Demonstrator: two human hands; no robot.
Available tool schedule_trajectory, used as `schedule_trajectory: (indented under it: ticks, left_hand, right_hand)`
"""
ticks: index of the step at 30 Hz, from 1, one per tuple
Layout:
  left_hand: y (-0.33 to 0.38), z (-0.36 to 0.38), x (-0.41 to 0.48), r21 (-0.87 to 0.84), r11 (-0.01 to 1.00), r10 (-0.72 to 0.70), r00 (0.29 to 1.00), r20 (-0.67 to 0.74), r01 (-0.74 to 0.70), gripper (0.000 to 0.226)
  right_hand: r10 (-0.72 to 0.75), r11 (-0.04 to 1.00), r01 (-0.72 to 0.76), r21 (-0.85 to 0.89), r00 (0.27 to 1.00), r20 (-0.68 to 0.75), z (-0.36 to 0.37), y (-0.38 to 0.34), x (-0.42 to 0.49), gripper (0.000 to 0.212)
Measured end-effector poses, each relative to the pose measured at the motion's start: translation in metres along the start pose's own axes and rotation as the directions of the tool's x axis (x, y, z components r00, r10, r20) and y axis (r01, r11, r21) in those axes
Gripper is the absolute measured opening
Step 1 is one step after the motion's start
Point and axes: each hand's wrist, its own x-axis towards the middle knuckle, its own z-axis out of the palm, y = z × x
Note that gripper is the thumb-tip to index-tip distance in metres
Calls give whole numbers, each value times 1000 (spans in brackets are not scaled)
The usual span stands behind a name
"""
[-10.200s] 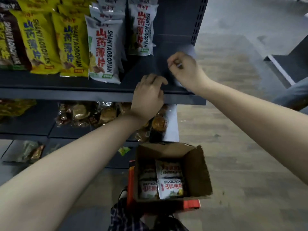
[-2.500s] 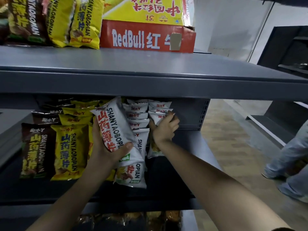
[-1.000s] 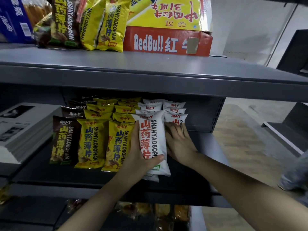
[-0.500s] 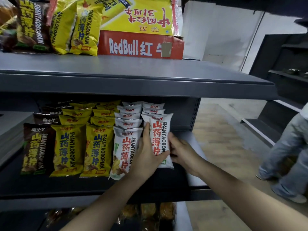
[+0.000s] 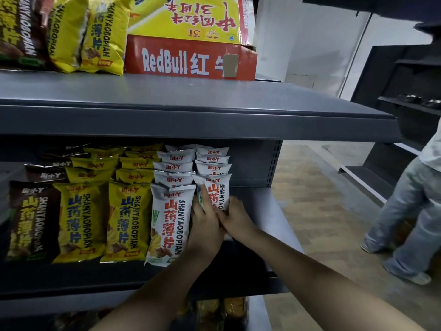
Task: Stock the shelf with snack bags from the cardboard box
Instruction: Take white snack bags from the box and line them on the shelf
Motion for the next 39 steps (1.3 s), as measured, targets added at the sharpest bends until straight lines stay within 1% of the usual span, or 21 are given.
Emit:
schedule_trajectory:
  ticks: [2, 3, 5, 7, 8, 10, 12, 13, 15, 17, 20, 22, 24, 26, 28, 29, 30, 33, 35, 37, 39]
  left_hand:
    - [-3, 2, 3, -19, 1000, -18, 998, 52, 19, 118]
    - [-5, 3, 4, -14, 1000, -21, 998, 66, 22, 120]
    - [-5, 4, 5, 26, 1000, -17, 999, 49, 15, 120]
    - [-3, 3, 4, 27, 999, -19, 999, 30, 18, 119]
    - [-2, 3, 3, 25, 1000, -15, 999, 31, 14, 121]
    - [0, 3, -2, 10, 999, -35, 998, 49, 35, 127]
    - [2, 4, -7, 18, 995, -94, 995, 45, 94, 131]
    - [3, 5, -9, 42, 992, -120, 992, 40, 118, 131]
    - [5, 6, -10, 50, 987, -155, 987, 51, 152, 132]
    - [5, 6, -9, 8, 985, -173, 982, 76, 173, 134]
    - [2, 5, -8, -88, 981, -164, 982, 98, 172, 131]
    - [2, 5, -8, -116, 979, -159, 982, 101, 170, 129]
    - [2, 6, -7, -109, 978, -166, 982, 96, 176, 128]
    - [3, 5, -6, -102, 975, -188, 978, 86, 196, 129]
    - [4, 5, -7, -92, 974, -200, 976, 79, 207, 128]
    - [5, 5, -9, -77, 975, -202, 976, 80, 208, 128]
    - [5, 4, -11, -53, 977, -201, 976, 80, 206, 127]
    - [5, 3, -16, 17, 978, -206, 974, 93, 206, 120]
    - [8, -3, -23, 117, 982, -157, 985, 66, 148, 113]
    - [12, -8, -30, 178, 984, 2, 1000, 3, -2, 98]
    - [11, -11, -39, 165, 969, 198, 977, -77, -183, 82]
  right_hand:
    - [-3, 988, 10, -152, 999, 47, 4, 4, 4, 41]
    - [4, 977, 12, -211, 997, 78, 6, 6, 4, 50]
    - [6, 955, 26, -297, 994, 107, 8, 9, 5, 56]
    - [-27, 956, 51, -290, 996, 88, 6, 10, 7, 56]
    - [-56, 968, 64, -243, 998, 41, 3, 8, 9, 56]
    - [-54, 998, 50, -46, 995, -83, -4, 0, 16, 55]
    - [-7, 992, 18, 122, 996, -90, -11, -12, 26, 54]
    - [18, 989, -7, 147, 997, -72, -11, -17, 32, 55]
    - [59, 990, -52, 132, 997, -54, -11, -24, 42, 55]
    - [95, 975, -77, 206, 992, -80, -8, -30, 48, 45]
    - [153, 900, -89, 427, 981, -117, -5, -34, 53, 26]
    - [157, 880, -73, 470, 978, -141, -5, -33, 55, 19]
    - [186, 830, -73, 554, 971, -151, -4, -30, 54, 14]
    - [268, 722, -123, 681, 957, -110, -3, -30, 55, 11]
    - [374, 588, -200, 784, 927, -43, -3, -32, 58, 13]
    - [416, 539, -221, 813, 909, -29, -3, -32, 60, 13]
    - [442, 523, -236, 819, 897, -24, -4, -33, 62, 12]
    - [430, 587, -272, 763, 903, -9, -8, -39, 63, 1]
    - [412, 623, -301, 722, 911, 25, -12, -40, 62, 17]
    - [374, 708, -257, 658, 926, -41, -18, -39, 61, 26]
    - [270, 841, -137, 523, 945, -186, -23, -36, 53, 19]
